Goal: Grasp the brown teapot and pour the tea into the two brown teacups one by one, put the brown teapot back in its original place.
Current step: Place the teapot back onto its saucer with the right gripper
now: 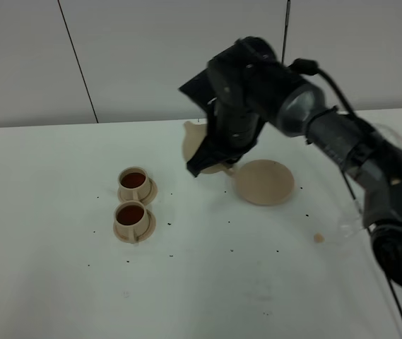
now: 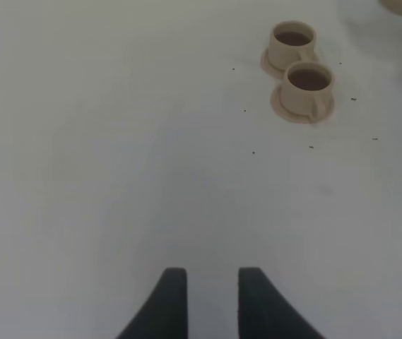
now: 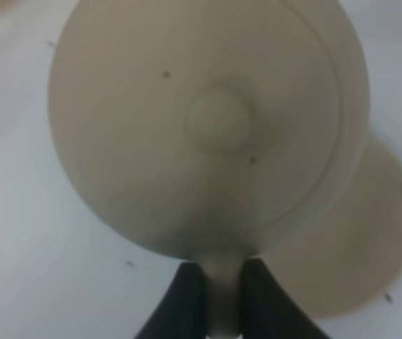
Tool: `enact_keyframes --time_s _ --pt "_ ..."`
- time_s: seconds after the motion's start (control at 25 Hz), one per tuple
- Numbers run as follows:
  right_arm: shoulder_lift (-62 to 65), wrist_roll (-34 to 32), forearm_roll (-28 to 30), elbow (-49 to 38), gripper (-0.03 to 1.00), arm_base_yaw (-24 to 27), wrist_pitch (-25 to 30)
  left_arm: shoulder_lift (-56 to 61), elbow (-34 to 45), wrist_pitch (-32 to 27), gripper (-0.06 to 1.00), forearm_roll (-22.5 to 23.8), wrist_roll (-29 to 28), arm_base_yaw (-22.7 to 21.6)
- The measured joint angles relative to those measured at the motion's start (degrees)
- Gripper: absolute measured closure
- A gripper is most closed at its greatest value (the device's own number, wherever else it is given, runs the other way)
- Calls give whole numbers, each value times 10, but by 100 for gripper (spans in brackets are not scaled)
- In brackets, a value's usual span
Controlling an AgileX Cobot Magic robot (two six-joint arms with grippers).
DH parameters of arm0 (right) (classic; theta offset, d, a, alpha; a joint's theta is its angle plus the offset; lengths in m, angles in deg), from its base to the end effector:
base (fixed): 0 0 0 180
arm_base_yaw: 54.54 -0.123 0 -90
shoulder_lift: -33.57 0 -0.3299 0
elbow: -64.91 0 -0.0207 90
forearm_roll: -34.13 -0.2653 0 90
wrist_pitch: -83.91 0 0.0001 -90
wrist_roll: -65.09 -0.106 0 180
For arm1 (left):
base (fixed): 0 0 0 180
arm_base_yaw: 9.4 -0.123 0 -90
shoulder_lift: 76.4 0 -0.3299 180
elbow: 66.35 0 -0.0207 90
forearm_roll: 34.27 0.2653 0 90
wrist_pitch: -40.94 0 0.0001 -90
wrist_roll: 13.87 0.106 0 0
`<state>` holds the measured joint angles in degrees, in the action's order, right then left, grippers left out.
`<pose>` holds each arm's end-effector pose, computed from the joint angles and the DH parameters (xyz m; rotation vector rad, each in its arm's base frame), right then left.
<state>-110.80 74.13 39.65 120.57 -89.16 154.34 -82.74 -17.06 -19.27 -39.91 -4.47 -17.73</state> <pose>0.4750 0.3162 0.2432 -1.0484 2.5592 -0.0178 -0.0239 -0.0126 0.2804 0.0235 2.0187 0.0791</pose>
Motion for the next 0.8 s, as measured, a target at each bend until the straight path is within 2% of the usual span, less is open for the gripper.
enact_keyframes --time_s 0.16,0.4,0.52,0.8 --pt "30 -10 -12 -47 87 41 0 0 0 0 70 0 0 0" --pt "65 -12 -87 -107 87 109 -1 0 0 0 70 0 0 0" --pt "67 -12 -92 -129 87 125 -1 0 0 0 70 0 0 0" --pt "61 -5 -97 -145 87 126 -6 0 0 0 70 0 0 0"
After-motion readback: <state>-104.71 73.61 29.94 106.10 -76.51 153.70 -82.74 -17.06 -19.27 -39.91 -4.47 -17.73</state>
